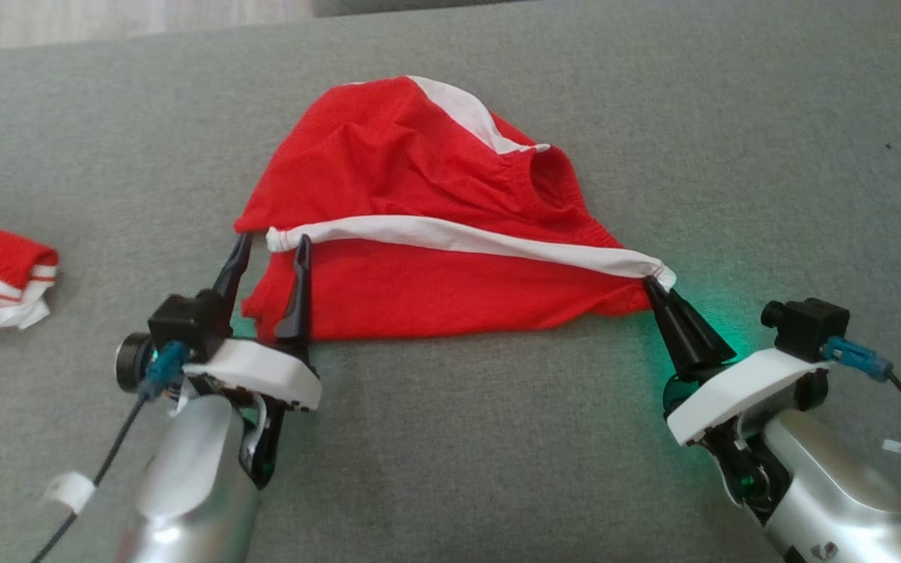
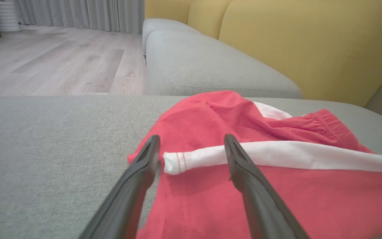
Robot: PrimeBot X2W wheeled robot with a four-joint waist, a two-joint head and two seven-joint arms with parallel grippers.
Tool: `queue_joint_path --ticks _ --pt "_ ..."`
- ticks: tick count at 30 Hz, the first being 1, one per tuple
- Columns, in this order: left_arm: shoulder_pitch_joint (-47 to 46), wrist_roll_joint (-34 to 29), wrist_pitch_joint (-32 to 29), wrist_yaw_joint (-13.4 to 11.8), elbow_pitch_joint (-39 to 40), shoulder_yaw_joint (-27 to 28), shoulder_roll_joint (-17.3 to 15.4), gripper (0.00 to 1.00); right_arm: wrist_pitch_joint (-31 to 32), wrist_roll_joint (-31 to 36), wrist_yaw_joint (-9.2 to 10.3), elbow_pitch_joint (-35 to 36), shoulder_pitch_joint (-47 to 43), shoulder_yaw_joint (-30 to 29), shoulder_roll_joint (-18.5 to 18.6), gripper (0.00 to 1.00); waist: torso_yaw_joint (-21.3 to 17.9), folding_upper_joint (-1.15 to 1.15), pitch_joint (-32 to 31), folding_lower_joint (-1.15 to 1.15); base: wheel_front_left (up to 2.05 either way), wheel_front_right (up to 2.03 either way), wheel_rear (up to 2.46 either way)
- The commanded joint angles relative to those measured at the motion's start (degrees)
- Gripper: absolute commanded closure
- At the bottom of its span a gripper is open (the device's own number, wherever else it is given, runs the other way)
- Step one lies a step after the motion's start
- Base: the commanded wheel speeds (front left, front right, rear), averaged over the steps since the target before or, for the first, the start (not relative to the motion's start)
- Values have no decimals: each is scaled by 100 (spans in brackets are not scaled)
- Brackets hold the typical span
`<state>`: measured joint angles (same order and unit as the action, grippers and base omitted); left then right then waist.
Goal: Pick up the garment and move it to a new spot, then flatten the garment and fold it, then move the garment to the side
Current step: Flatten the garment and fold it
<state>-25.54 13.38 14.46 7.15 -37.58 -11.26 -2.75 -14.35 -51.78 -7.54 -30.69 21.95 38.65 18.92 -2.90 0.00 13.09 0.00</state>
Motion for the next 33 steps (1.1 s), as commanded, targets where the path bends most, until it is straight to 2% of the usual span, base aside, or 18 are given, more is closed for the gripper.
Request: queue_joint_path --ticks 1,10,23,25,27,28,29,30,32,33 --pt "-259 108 54 24 -174 98 -165 0 -64 59 5 127 124 51 23 100 -81 0 85 0 0 0 0" --pt "-649 692 54 32 -817 -399 -330 0 -64 135 5 154 237 9 -56 100 -130 0 238 0 0 0 0" --pt "-797 985 54 33 -654 -666 -607 0 -64 164 5 206 328 16 -136 100 -173 0 349 0 0 0 0" --pt "-815 983 54 33 -663 -680 -631 11 -64 153 5 204 355 48 -142 100 -205 0 359 0 0 0 0" --pt "-833 989 54 34 -661 -686 -645 15 -64 135 5 196 386 66 -148 100 -229 0 363 0 0 0 0" --pt "-845 997 54 34 -669 -696 -650 22 -64 125 5 191 402 73 -152 100 -241 0 364 0 0 0 0" --pt "-863 1004 54 34 -684 -714 -657 25 -64 116 5 187 418 82 -156 100 -253 0 364 0 0 0 0" --pt "-889 1012 54 34 -688 -723 -667 36 -64 109 5 183 433 91 -159 100 -263 0 363 0 0 0 0" --pt "-937 988 54 34 -608 -711 -700 69 -64 94 5 176 457 102 -165 100 -275 0 355 0 0 0 0" --pt "-951 954 54 34 -523 -666 -722 100 -64 88 5 172 463 101 -170 100 -276 0 348 0 0 0 0"
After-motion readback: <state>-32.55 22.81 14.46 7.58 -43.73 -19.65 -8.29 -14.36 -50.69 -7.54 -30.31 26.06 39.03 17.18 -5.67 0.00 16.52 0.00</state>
